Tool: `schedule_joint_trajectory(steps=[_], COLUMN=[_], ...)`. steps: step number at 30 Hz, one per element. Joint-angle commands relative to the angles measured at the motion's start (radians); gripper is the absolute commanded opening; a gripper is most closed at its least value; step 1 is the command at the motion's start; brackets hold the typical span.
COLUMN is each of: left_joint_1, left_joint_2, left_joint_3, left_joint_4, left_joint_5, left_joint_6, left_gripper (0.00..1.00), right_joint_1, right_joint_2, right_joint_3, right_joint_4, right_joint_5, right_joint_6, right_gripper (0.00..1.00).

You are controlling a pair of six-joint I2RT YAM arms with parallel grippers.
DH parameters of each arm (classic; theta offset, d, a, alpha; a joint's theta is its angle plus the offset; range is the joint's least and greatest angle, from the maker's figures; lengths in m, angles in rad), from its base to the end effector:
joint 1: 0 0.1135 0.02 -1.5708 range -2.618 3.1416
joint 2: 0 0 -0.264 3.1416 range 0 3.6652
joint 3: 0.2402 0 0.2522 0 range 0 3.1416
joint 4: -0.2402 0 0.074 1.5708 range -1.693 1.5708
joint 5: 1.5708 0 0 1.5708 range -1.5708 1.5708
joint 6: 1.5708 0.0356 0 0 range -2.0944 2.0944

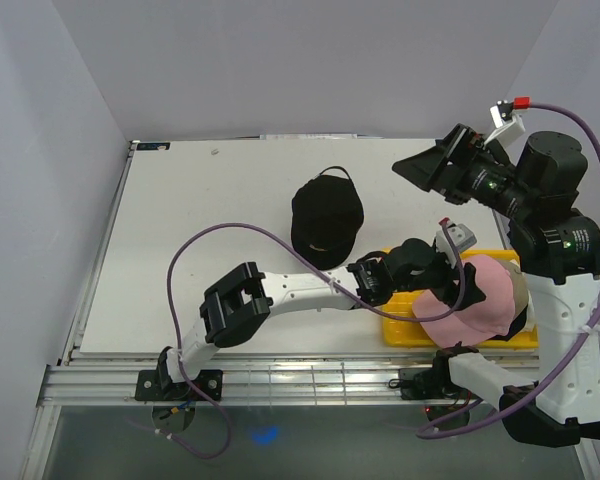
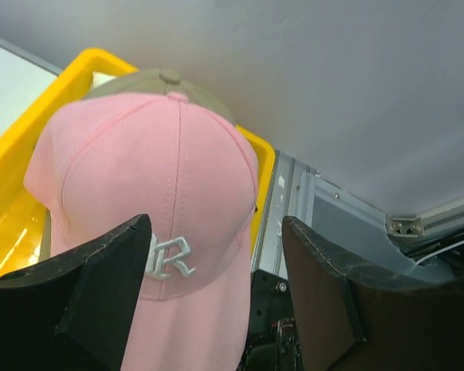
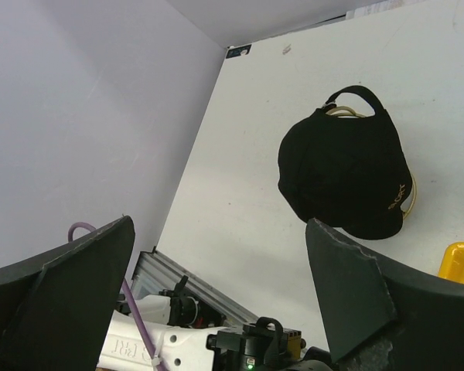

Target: Stack the hats

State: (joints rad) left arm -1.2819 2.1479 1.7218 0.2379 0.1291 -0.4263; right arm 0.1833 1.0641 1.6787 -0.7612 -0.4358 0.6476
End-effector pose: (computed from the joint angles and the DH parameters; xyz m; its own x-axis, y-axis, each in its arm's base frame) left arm 0.1435 -0.4991 0.2677 -0.4565 0.0966 -0.8845 0.8763 0.2210 -0.4281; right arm 0.1571 0.0444 0.5191 -0.4619 0.4706 -0.7518 -0.3726 0.6662 0.6460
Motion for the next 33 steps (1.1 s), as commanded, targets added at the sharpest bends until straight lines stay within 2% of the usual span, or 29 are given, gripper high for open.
schedule_joint_trajectory(steps=[1, 9, 14, 18, 19, 21, 22, 25, 26, 28, 33], left_joint_1=[-0.005, -0.005, -0.005, -0.008, -0.011, -0.011, -0.011, -0.011, -0.011, -0.011, -0.013], left_joint_2=[0.010, 0.139, 0.208, 0.193, 0.182, 0.175, 0.164, 0.136, 0.119, 0.106, 0.050], left_joint_3=[0.079, 0.211, 0.301, 0.263, 0.256, 0.240, 0.233, 0.196, 0.191, 0.187, 0.174], left_joint_4=[0.031, -0.041, -0.101, -0.091, -0.089, -0.094, -0.094, -0.080, -0.078, -0.078, -0.077], left_joint_5=[-0.023, -0.048, -0.072, -0.075, -0.083, -0.091, -0.095, -0.108, -0.114, -0.114, -0.160], left_joint_6=[0.043, 0.077, 0.092, 0.083, 0.086, 0.095, 0.096, 0.096, 0.100, 0.113, 0.133], left_gripper=[0.79, 0.79, 0.74, 0.58, 0.49, 0.39, 0.25, 0.14, 0.08, 0.00, 0.00], right_joint_1=[-0.001, -0.002, -0.001, -0.001, -0.001, -0.001, -0.001, -0.001, -0.001, -0.001, -0.001], right_joint_2=[-0.033, -0.042, -0.049, -0.055, -0.058, -0.061, -0.058, -0.056, -0.056, -0.053, -0.047], right_joint_3=[-0.020, -0.056, -0.070, -0.088, -0.094, -0.100, -0.100, -0.097, -0.097, -0.096, -0.080], right_joint_4=[0.039, 0.057, 0.059, 0.065, 0.069, 0.076, 0.076, 0.079, 0.080, 0.085, 0.088], right_joint_5=[-0.038, -0.073, -0.075, -0.073, -0.073, -0.072, -0.070, -0.067, -0.064, -0.066, -0.061], right_joint_6=[-0.003, 0.001, -0.008, -0.006, -0.005, -0.003, -0.003, -0.005, -0.005, -0.003, 0.000], right_gripper=[0.97, 0.97, 0.98, 0.98, 0.98, 0.98, 0.98, 0.98, 0.98, 0.98, 0.98])
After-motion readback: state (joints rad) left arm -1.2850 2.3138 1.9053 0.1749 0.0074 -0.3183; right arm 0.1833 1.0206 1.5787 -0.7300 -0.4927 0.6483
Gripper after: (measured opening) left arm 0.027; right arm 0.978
